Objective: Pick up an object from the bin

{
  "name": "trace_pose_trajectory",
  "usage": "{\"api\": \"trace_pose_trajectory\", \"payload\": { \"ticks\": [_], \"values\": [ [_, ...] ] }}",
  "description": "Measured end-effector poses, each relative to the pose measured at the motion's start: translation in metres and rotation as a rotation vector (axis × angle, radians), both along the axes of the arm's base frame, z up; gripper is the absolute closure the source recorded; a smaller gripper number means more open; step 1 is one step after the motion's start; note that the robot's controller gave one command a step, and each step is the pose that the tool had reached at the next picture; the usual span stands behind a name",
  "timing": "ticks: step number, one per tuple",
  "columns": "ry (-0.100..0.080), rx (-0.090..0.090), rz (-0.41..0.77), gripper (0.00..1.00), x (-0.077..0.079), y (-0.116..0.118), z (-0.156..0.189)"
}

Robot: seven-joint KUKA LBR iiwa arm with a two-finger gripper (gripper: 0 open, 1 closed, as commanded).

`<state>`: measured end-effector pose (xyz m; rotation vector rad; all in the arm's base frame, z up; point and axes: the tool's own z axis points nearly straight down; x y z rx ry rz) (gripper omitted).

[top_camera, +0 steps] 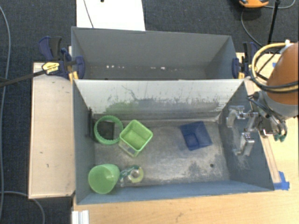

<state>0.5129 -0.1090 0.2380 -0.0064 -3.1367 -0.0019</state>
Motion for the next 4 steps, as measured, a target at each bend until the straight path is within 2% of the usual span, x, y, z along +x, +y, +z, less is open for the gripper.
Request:
{"api": "trace_pose_trajectory", "payload": {
  "ticks": [1, 2, 3, 4],
  "values": [
    [-0.008, -0.002, 0.003, 0.0, 0.002, 0.0, 0.004],
    [-0.014, -0.004, -0.055, 0.0, 0.017, 0.029, -0.023],
    [-0.015, 0.002, -0.039, 0.0, 0.038, 0.045, -0.074],
    [-0.018, -0.005, 0.095, 0.0, 0.045, 0.048, -0.134]
  ]
}}
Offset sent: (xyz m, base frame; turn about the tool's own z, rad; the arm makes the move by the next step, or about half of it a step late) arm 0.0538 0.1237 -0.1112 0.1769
